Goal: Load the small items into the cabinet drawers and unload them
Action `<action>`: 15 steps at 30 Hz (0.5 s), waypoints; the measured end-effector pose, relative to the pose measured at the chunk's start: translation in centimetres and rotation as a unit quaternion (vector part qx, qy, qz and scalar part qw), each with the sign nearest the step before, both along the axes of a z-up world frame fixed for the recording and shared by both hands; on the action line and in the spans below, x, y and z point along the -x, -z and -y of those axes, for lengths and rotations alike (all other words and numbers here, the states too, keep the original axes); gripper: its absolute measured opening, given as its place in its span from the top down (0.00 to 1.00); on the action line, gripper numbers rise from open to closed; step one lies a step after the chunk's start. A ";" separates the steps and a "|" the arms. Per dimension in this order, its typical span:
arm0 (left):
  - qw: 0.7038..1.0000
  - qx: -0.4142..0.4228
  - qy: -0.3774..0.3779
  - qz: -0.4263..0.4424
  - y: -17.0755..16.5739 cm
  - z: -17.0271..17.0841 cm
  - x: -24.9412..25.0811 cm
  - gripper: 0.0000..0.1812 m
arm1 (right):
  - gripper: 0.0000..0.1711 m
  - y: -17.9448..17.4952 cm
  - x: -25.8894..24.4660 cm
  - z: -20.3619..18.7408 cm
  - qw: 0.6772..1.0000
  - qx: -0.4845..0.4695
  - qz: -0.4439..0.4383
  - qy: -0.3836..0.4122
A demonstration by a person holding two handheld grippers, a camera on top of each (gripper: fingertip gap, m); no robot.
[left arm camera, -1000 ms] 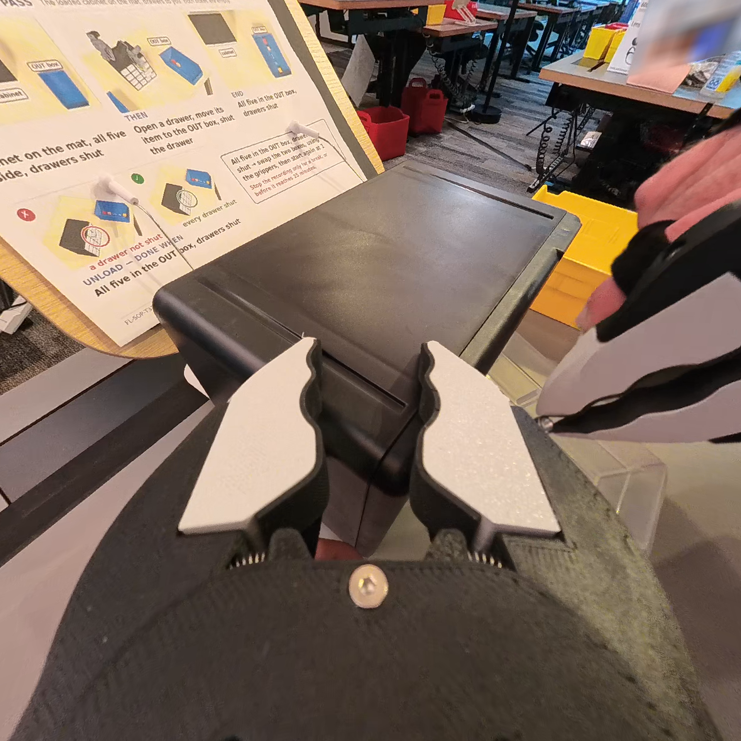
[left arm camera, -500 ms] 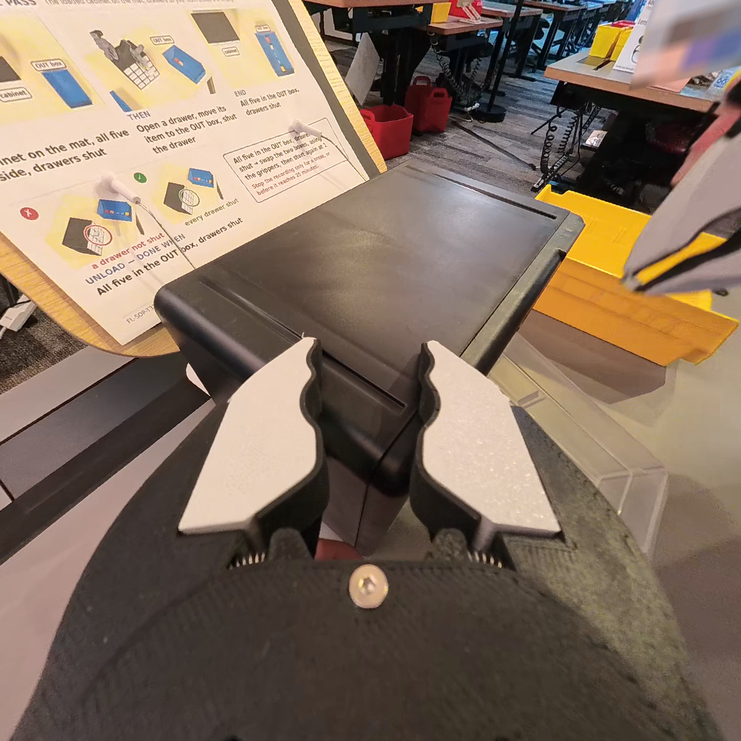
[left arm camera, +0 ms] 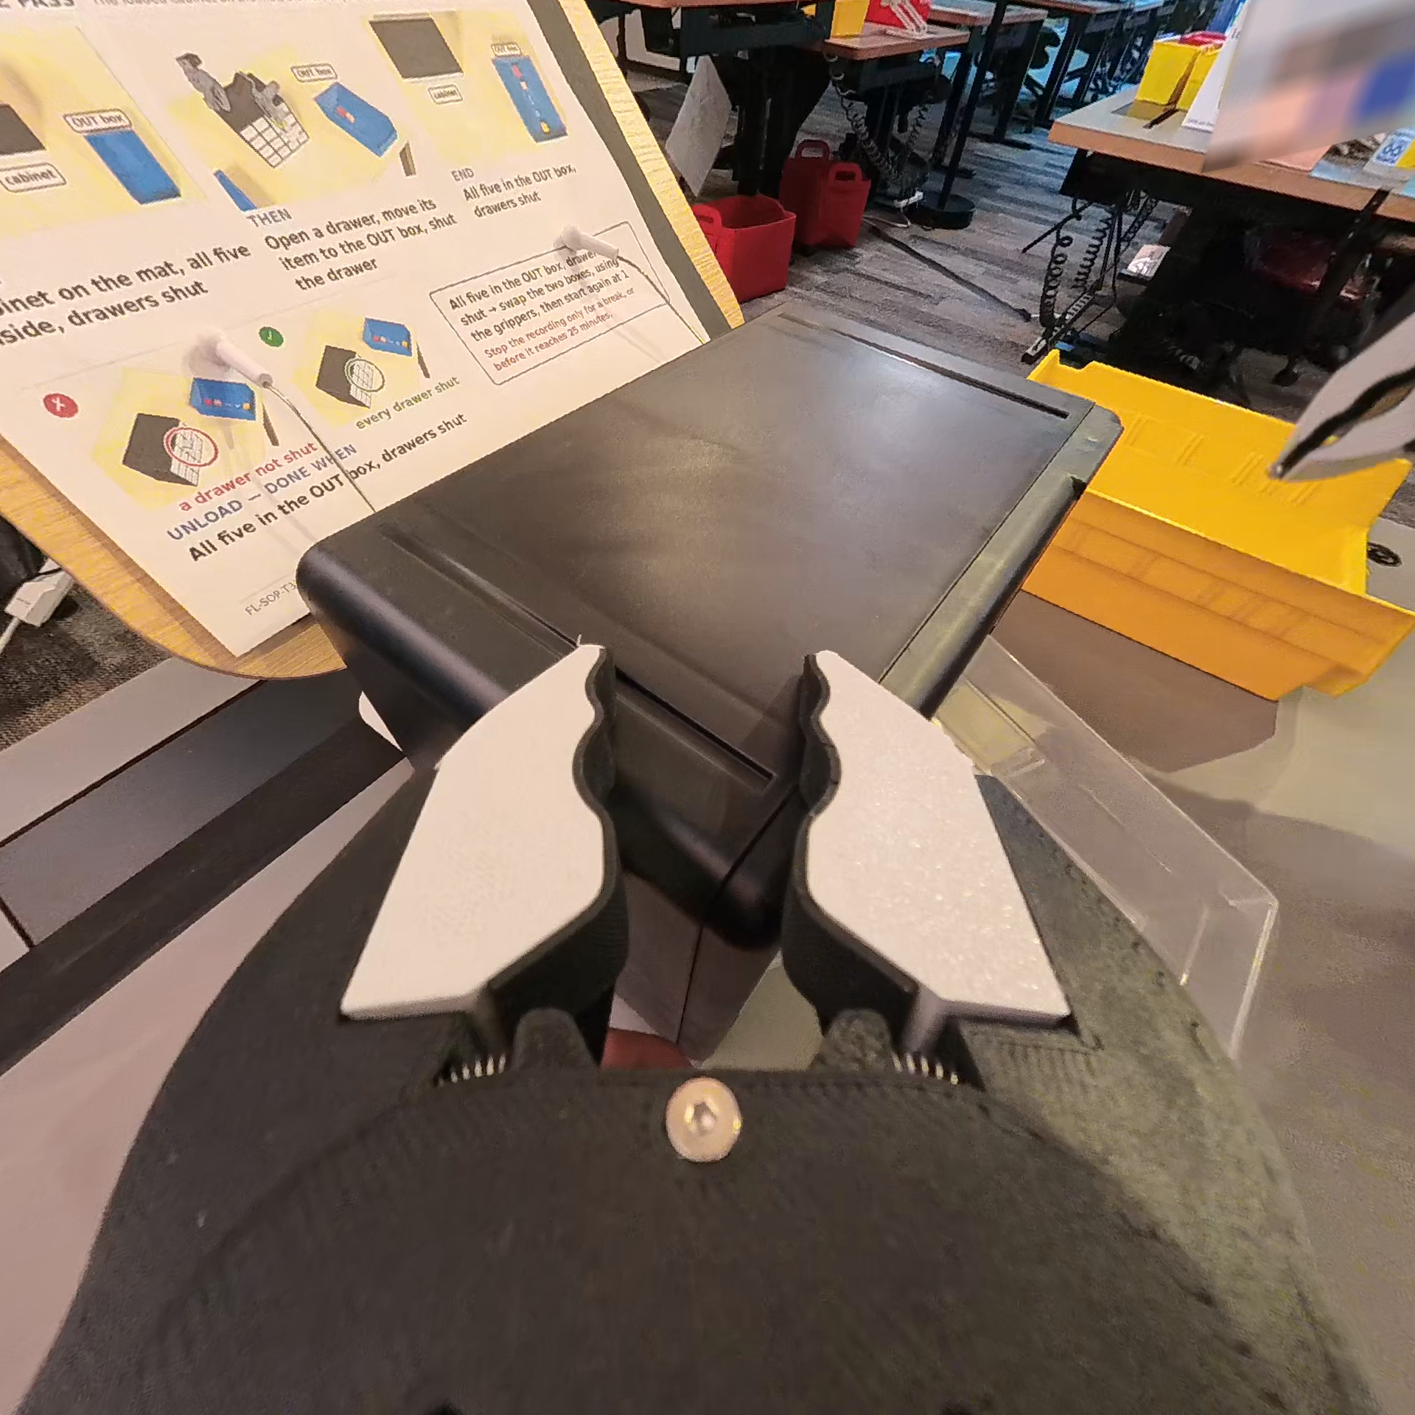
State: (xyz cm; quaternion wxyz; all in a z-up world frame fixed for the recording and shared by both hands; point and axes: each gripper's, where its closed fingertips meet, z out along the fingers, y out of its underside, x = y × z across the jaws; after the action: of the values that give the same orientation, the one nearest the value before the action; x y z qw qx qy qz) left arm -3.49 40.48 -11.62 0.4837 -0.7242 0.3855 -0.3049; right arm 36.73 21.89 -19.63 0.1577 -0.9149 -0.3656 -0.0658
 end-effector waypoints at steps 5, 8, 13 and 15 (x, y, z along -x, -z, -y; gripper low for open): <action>1.000 0.001 -0.004 -0.007 0.0 0.0 0.0 0.75 | 0.97 7.3 -4.1 2.7 0.996 0.071 0.001 0.057; 1.000 0.002 -0.007 -0.007 0.0 0.0 0.0 0.75 | 0.97 10.1 -5.4 3.2 0.992 0.097 -0.005 0.075; 1.000 0.002 -0.011 -0.009 0.0 0.0 0.0 0.75 | 0.96 12.1 -6.0 3.6 0.990 0.117 -0.007 0.081; 1.000 0.002 -0.012 -0.010 0.0 0.0 0.0 0.75 | 0.95 12.7 -6.3 3.6 0.989 0.123 -0.003 0.084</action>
State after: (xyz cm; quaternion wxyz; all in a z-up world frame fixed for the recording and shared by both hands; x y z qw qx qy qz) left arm -3.45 40.53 -11.64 0.4820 -0.7327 0.3807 -0.2930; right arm 43.02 18.25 -32.32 0.0389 -0.9549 -0.2926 -0.0306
